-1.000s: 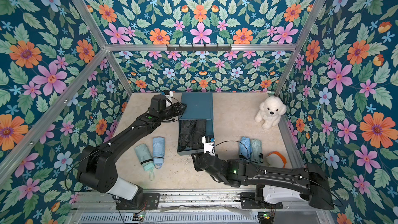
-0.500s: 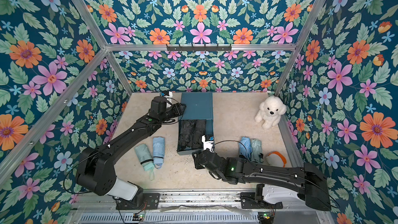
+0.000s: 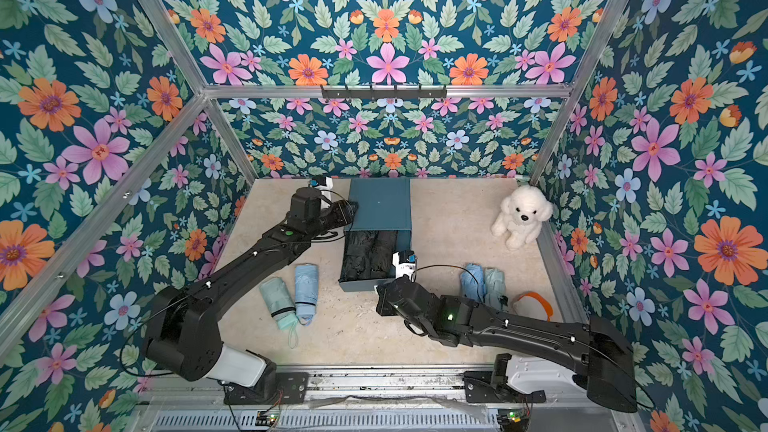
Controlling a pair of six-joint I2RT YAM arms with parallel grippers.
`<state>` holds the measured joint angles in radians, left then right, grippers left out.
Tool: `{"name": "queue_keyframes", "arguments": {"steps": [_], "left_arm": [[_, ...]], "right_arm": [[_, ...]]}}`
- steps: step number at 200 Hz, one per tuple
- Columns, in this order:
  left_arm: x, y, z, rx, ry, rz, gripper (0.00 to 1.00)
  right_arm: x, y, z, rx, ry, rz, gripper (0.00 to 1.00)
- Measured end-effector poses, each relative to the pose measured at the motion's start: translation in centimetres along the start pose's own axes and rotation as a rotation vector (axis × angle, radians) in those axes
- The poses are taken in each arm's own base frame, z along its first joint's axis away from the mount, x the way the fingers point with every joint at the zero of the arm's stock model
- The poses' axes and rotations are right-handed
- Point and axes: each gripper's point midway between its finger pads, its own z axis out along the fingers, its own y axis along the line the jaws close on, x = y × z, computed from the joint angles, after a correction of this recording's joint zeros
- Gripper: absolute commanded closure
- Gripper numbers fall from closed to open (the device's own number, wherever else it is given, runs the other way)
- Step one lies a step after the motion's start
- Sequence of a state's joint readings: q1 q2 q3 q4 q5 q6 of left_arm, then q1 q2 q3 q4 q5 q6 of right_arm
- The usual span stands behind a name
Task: Place the umbrella in the drawer by color
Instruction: Close the drawer in the storage box.
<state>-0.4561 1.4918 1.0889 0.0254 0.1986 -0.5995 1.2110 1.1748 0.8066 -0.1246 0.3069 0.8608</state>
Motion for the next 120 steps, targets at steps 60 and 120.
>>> {"name": "queue_keyframes", "arguments": {"steps": [60, 120], "left_arm": [[0.0, -0.1, -0.1, -0.007, -0.007, 0.013, 0.55], [0.1, -0.3, -0.2, -0.007, -0.005, 0.034, 0.57]], "right_arm": [[-2.5, 0.0, 0.9, -0.006, -0.043, 0.014, 0.67], [-6.1, -0.3, 2.7, -0.003, -0.117, 0.017, 0.57]]}}
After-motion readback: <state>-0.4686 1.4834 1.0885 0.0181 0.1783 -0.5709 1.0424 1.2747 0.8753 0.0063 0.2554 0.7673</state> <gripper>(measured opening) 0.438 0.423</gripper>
